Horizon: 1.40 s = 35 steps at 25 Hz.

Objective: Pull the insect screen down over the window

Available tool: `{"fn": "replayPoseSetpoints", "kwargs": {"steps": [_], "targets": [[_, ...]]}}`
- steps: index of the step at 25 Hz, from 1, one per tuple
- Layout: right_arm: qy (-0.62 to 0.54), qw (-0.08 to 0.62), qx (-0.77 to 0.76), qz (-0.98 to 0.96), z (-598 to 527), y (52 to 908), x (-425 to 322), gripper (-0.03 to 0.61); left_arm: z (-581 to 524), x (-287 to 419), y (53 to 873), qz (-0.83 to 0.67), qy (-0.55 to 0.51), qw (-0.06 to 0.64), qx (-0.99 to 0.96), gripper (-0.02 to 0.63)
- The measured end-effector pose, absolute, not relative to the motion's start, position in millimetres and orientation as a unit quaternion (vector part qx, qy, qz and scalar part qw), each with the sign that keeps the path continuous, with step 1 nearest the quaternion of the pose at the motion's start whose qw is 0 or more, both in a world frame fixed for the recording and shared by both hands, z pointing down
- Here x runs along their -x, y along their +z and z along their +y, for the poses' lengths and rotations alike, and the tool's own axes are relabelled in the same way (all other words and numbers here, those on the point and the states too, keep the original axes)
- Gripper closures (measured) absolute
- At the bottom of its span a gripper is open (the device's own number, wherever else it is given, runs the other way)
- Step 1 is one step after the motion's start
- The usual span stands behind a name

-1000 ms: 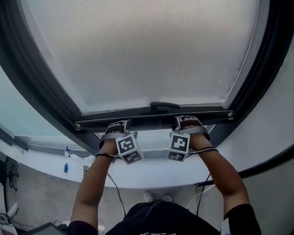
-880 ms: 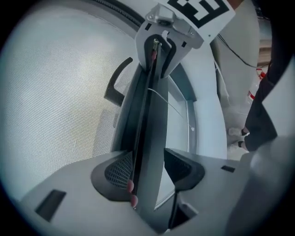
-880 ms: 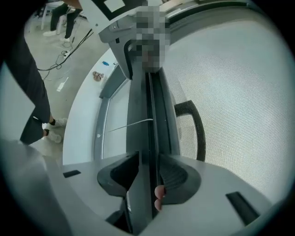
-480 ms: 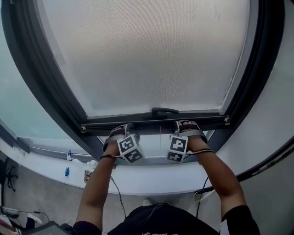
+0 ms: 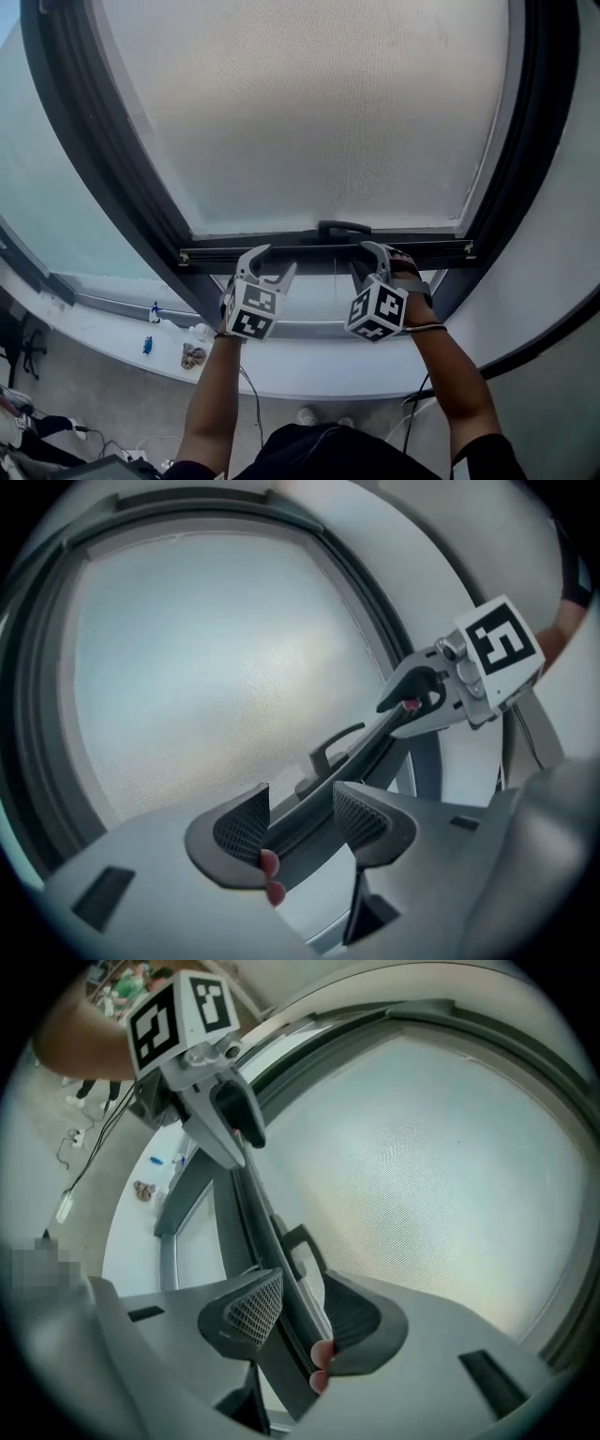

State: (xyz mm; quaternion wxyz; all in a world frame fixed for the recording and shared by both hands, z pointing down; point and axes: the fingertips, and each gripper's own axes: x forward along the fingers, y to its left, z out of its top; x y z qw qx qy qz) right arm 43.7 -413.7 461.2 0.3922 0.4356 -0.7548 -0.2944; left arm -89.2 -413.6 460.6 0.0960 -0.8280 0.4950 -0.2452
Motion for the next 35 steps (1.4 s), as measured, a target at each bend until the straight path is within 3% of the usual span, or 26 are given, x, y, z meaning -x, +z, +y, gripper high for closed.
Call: {"fn": "replayPoseSetpoints", "kwargs": {"steps": [4,8,13,16,25,35], "targets": [[-0.272,0.299,-0.464,-0.788,-383,434,-34,0.483,-387,92,441,0.526,-0.193,0.094,0.823,0.411],[-0.247,0.218,-0.507,-0.796,-359,416,-37,0.544,-366,99,435,0.550,-0.147,0.084,0.818,0.509],[-0.223,0.162,-0.551,-0.788,-325,404,-35,0.574,-337,118,439,0.567,-0.105,0.063,0.815,0.551],[-0.205,0.139,-0.571,-0.783,-305,399,-30,0.574,-316,135,437,0.577,-0.076,0.047,0.812,0.608],[-0.125,0.052,-0.608,-0.783,-225,403,-30,0.574,-238,159,431,0.577,-0.030,0.029,0.815,0.611],[-0.089,0.042,-0.628,-0.772,-133,415,-51,0.574,-154,147,439,0.566,-0.037,0.015,0.824,0.611]]}}
